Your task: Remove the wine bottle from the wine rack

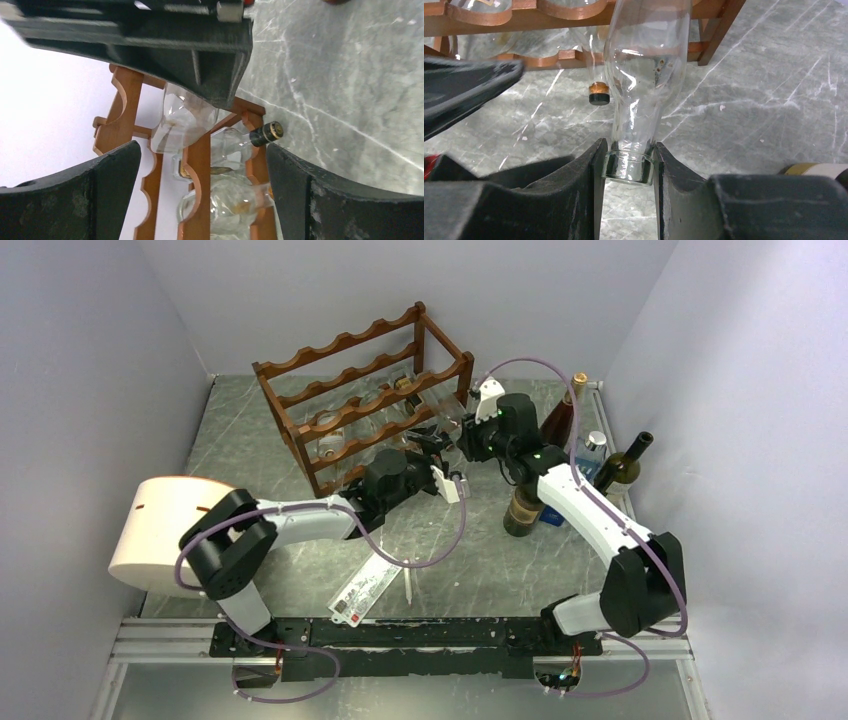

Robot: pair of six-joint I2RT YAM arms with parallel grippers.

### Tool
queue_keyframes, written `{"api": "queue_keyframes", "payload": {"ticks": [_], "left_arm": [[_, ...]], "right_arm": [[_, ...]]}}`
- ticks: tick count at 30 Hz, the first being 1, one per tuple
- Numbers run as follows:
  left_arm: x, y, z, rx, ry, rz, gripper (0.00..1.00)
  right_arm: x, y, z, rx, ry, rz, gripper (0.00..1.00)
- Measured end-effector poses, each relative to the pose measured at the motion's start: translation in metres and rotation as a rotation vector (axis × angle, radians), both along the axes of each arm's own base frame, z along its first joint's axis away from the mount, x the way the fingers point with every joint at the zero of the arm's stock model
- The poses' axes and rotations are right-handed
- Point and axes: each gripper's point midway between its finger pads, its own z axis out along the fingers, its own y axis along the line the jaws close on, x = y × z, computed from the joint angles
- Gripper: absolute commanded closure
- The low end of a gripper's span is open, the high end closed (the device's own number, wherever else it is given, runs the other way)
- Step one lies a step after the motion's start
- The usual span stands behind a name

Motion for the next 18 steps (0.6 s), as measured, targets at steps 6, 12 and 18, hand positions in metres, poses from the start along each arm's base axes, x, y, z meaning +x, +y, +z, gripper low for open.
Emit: {"api": "queue_keyframes", "payload": {"ticks": [6,12,18], "left_arm": [[0.027,-0.002,-0.015,0.074,-0.101,0.016,0.02],[0.050,-0.007,-0.013,0.091,-0.208,0.038,0.02],[0.065,-0.024,0.000,0.068,-0.306,0.037,0.05]], "right_arm": [[-0.011,-0.003,0.010,0.010,-0.004,0.008,1.00],[-0.018,-0.003,0.009,0.015,0.018,0.016,1.00],[-0.023,-0.005,0.009,0.013,0.030,0.017,1.00]]}}
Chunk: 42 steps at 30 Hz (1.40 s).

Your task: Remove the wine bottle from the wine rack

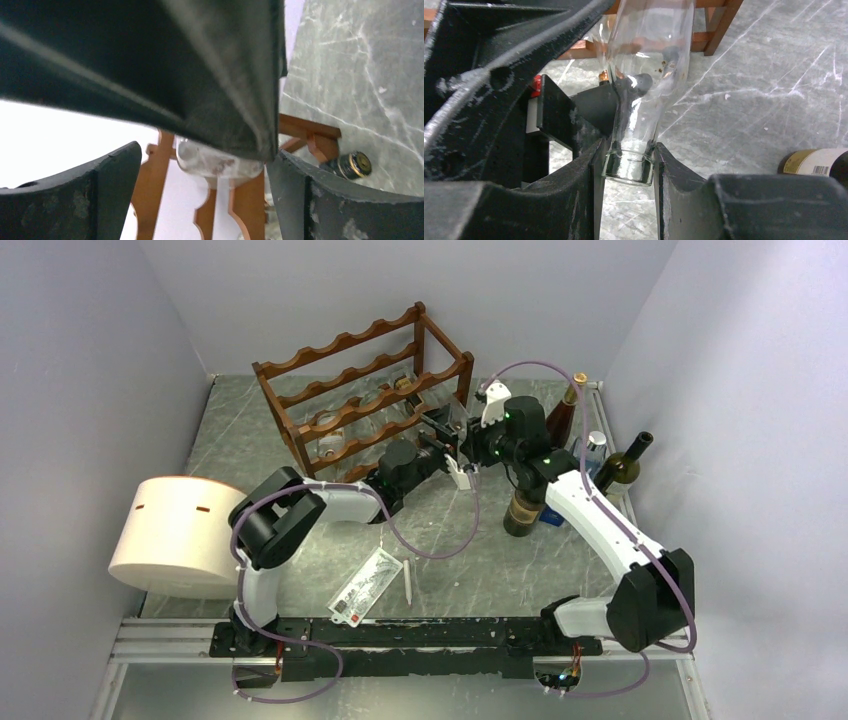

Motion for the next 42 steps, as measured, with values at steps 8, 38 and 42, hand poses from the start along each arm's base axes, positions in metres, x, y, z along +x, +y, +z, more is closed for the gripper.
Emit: {"api": "queue_keyframes", "payload": {"ticks": [8,38,42], "left_arm": [[-0.002,-0.018,0.012,0.004,-0.076,-0.054,0.22],[-0.026,-0.029,0.025,-0.014,-0.026,-0.081,0.93],[-0.031,-0.026,0.021,-0.005,-0.003,-0.068,0.93]], "right_arm": [[-0.005,-0.003,0.014,0.015,-0.034,0.003,1.00],[-0.031,-0.038,0.097,0.029,-0.072,-0.181,0.06],[-0.043,-0.052,0.157,0.084,-0.182,-0.235,0.05]]}}
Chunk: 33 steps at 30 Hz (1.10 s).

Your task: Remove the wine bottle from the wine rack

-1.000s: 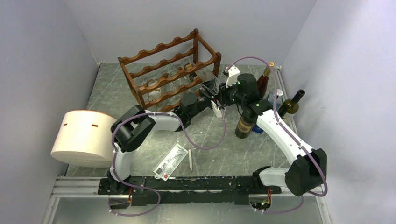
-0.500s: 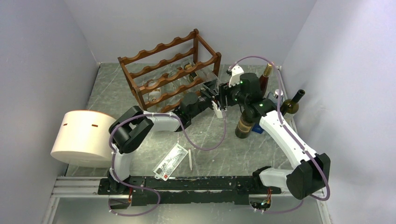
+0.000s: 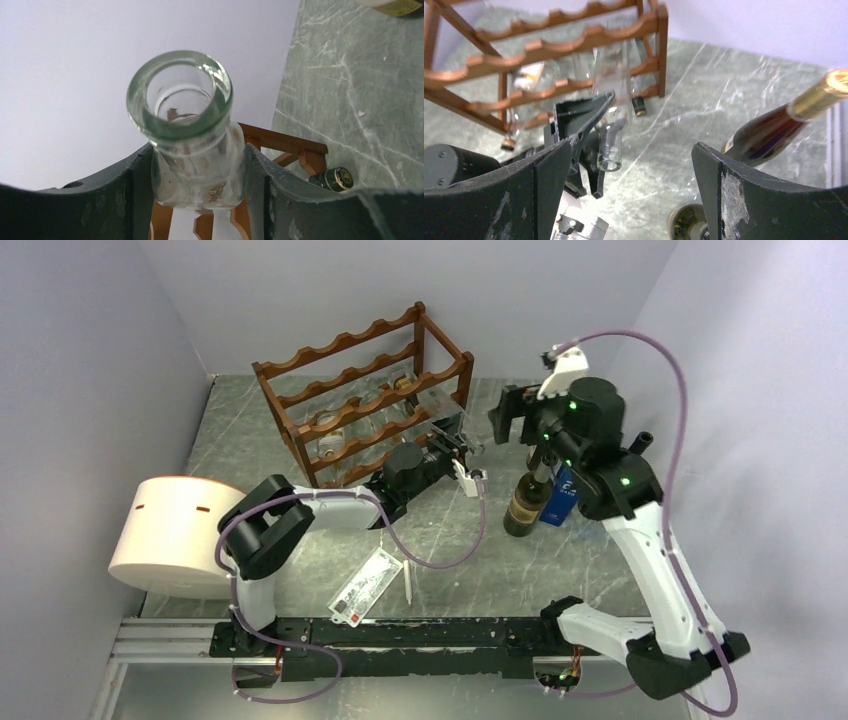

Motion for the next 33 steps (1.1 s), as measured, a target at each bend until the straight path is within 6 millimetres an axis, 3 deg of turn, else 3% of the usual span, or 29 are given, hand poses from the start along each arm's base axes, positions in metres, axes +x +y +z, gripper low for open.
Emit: {"api": "queue_keyframes", "payload": {"ticks": [5,9,15,19,23,28,33], "left_arm": [[-0.016,0.000,0.019,-0.033,0.022,-0.013,0.93],[-0.037,-0.008,0.036,-0.065,0.041,-0.051,0.93],[-0.070,-0.021,0.049,-0.093,0.091,-0.110,0.93],[-0.089,-0.020,0.054,-0.145,0.220,-0.145,0.93],[-0.100,-0.016,0.070,-0.242,0.369,-0.172,0.93],[-0.111,-0.025,0.093,-0.381,0.599,-0.233,0.93],[-0.117,-0.037,0.098,-0.489,0.815,-0.266,0.93]], "right_arm": [[-0.026,-0.019,0.058,0.054,-0.140,-0.037,0.04],[-0.043,-0.031,0.078,0.076,-0.205,-0.052,0.03],[-0.056,-0.040,0.088,0.082,-0.246,-0.063,0.03],[-0.061,-0.043,0.090,0.078,-0.260,-0.064,0.03],[-0.066,-0.045,0.094,0.081,-0.277,-0.064,0.02],[-0.076,-0.049,0.101,0.096,-0.305,-0.059,0.02],[-0.081,-0.050,0.103,0.101,-0.322,-0.052,0.02]]}}
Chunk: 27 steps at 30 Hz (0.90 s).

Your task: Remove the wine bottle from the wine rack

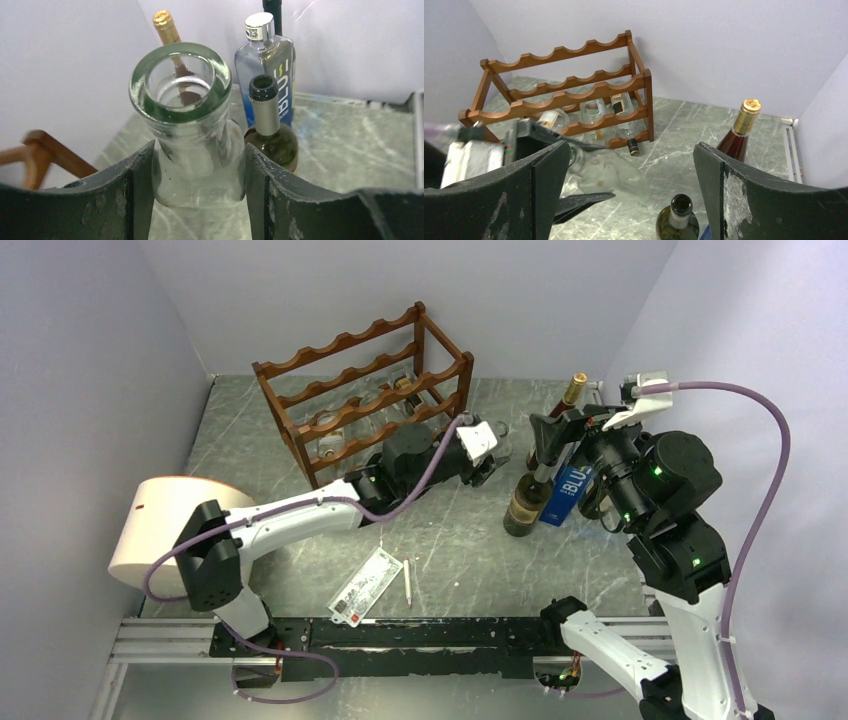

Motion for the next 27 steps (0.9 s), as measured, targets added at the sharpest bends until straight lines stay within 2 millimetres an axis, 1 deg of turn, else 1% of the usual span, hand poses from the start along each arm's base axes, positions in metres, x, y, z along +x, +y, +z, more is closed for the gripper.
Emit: {"api": "queue_keyframes", "payload": {"ticks": [2,4,9,12,15,16,20,23,27], "left_arm": [[0.004,-0.008,-0.004,-0.026,0.090,-0.012,0.93],[0.014,-0.014,-0.013,-0.033,0.158,-0.009,0.93],[0.037,-0.026,-0.044,0.002,0.260,0.016,0.93],[0.054,-0.028,-0.062,0.019,0.314,0.043,0.93],[0.070,-0.035,-0.072,0.018,0.358,0.052,0.93],[0.072,-0.037,-0.073,0.018,0.362,0.050,0.93],[0.091,-0.057,-0.078,0.017,0.397,0.037,0.93],[0.098,-0.068,-0.087,0.030,0.416,0.032,0.93],[0.098,-0.072,-0.110,0.072,0.449,0.027,0.93]], "right_arm": [[0.001,0.001,-0.002,-0.006,0.004,0.002,0.02],[0.002,0.001,-0.005,-0.012,0.009,0.002,0.01],[0.002,0.000,-0.007,-0.023,0.008,0.002,0.00],[-0.001,-0.002,-0.004,-0.024,-0.001,-0.002,0.00],[-0.004,-0.005,-0.002,-0.026,-0.013,-0.008,0.00],[-0.005,-0.005,-0.001,-0.026,-0.016,-0.010,0.00],[-0.006,-0.007,-0.001,-0.034,-0.021,-0.013,0.00],[-0.004,-0.007,-0.004,-0.043,-0.017,-0.018,0.00],[-0.002,-0.009,-0.009,-0.058,-0.009,-0.026,0.00]]}}
